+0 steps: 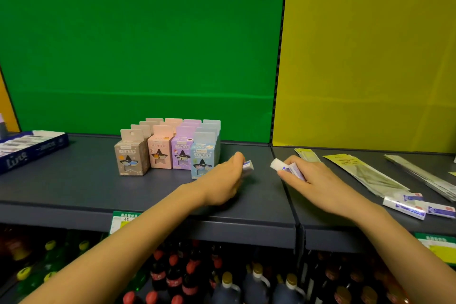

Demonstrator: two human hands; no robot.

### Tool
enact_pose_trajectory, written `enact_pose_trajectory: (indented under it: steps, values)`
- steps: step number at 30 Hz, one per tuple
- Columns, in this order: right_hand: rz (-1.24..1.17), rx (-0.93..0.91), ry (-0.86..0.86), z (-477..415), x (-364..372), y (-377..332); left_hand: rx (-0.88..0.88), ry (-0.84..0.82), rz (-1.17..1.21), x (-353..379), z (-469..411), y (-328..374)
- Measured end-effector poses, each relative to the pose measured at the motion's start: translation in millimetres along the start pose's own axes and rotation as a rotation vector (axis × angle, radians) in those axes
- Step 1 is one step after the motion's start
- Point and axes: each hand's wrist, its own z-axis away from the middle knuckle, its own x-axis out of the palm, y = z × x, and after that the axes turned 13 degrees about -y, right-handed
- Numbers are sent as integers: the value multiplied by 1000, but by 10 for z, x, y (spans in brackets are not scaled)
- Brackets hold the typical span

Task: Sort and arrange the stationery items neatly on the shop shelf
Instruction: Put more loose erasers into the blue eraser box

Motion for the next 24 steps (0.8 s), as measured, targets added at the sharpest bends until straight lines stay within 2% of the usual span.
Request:
enact_pose_trajectory:
  steps: [6,10,13,19,24]
  values:
    - [-20,-144,17,-223,-1,-287,44,210,297,-330,523,-222]
    - [-63,-256,15,-422,131,-623,-63,234,414,-530,1073,-552]
    - [-99,-321,-14,-617,305,-924,-151,298,404,-616,1524,-864]
    - [-123,-416,-97,-1007,781,-1801,-307,401,501,-683,2513,-1532]
    - [-111,-471,-108,-1257,1211,-2622,-425,344,629,-779,3355,-2110]
